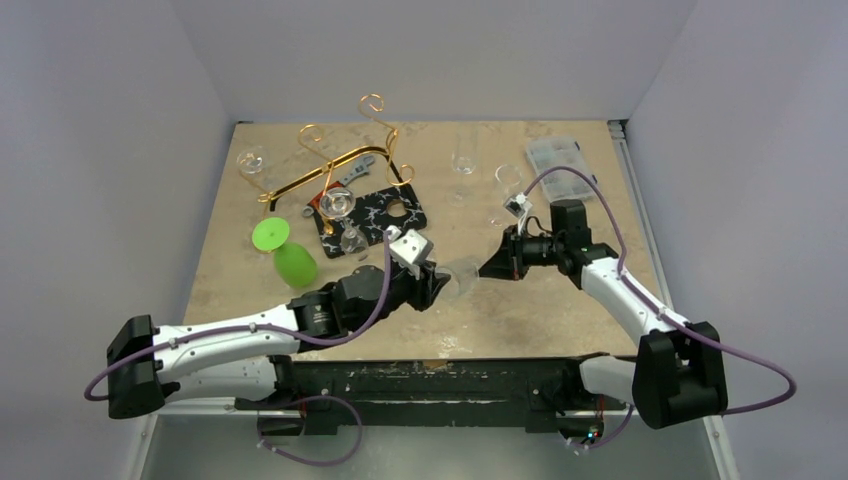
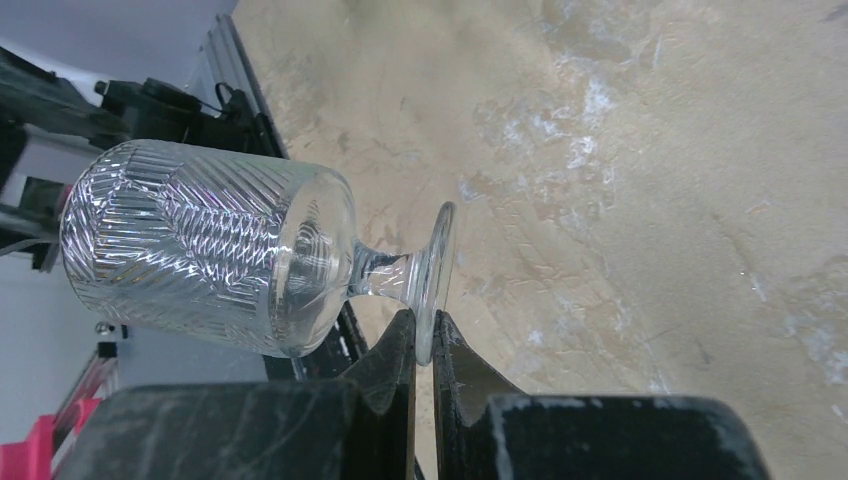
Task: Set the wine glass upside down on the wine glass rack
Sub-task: Turn the wine glass upside down at the wine rack.
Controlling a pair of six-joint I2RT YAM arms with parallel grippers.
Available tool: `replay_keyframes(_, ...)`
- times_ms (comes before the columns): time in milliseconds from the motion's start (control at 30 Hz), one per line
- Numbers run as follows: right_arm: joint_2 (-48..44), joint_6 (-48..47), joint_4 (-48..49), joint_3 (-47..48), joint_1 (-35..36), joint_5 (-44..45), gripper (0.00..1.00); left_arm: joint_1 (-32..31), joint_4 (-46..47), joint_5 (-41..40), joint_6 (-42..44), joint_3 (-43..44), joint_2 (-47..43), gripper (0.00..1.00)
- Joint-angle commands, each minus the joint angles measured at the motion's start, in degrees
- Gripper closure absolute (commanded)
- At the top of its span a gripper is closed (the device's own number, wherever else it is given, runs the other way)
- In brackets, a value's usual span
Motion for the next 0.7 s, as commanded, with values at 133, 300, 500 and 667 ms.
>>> replay_keyframes(133,-2.06,-4.12,-1.05,2.93,-0.66,5.03,1.0,-0.51,-0.67,2.11,-4.9,0.52,-6.35,0.43)
replay_keyframes(300,-2.44,-7.26,-2.54,3.54,-0.7,7.4,1.0,-0.5,-6.32,-0.82,-5.68,0.42,-9.76,0.32)
replay_keyframes(500,-3.58,-8.9,-3.16,3.5,-0.7,8.86,1.0,-0.41,-13.18,-3.83,-6.55,0.14,-14.27,0.23)
replay_keyframes(667,-3.97,-10.64,-4.11,3.63,-0.7,9.7,1.0,-0.37,-15.01,-6.11,-7.8,-1.01,-17.16,0.11)
